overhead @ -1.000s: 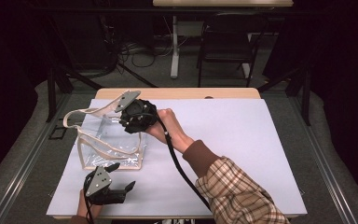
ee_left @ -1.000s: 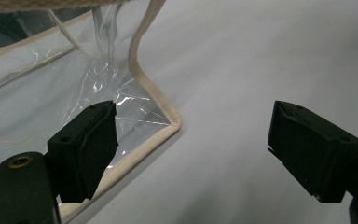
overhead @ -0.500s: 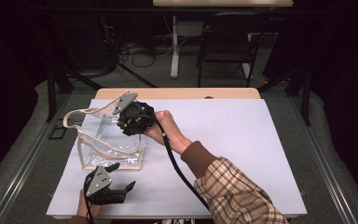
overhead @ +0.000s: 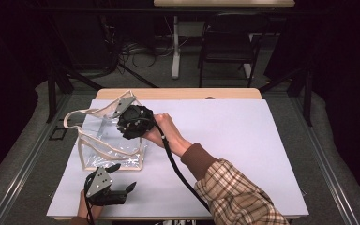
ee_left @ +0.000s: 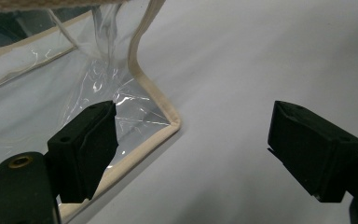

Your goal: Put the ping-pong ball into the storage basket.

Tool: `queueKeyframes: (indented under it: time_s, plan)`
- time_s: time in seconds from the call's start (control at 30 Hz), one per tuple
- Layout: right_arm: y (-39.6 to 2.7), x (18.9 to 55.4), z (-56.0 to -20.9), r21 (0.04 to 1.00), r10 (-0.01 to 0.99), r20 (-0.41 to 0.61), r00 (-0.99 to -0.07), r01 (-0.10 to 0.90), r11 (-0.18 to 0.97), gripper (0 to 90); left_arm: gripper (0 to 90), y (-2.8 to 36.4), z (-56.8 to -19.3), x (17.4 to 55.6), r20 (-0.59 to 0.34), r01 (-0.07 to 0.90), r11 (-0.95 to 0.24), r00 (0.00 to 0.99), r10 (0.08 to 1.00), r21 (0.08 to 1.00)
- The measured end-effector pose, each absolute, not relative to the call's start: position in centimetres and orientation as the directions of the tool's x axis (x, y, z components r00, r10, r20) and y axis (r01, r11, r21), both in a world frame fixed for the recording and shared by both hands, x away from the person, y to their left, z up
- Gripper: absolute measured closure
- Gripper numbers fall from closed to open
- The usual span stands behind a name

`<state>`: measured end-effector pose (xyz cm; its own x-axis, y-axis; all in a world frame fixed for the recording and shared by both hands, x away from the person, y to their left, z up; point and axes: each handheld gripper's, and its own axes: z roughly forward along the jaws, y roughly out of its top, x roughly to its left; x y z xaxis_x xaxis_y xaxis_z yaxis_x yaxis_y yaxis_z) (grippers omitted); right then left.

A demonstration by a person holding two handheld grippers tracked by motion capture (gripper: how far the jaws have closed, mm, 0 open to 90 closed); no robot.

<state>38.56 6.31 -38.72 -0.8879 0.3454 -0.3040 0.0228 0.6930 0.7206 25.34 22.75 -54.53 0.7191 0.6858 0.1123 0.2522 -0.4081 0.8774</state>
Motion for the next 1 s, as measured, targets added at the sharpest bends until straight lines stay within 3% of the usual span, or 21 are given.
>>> queueKeyframes:
  time_s: [1.0]
  plan:
    - [7.3,38.4,-40.0,0.69,0.32,-0.285,-0.903,0.039,0.723,50.9,16.1,22.7,-54.5,25.3,0.112,0.251,-0.408,0.72,0.684,0.878]
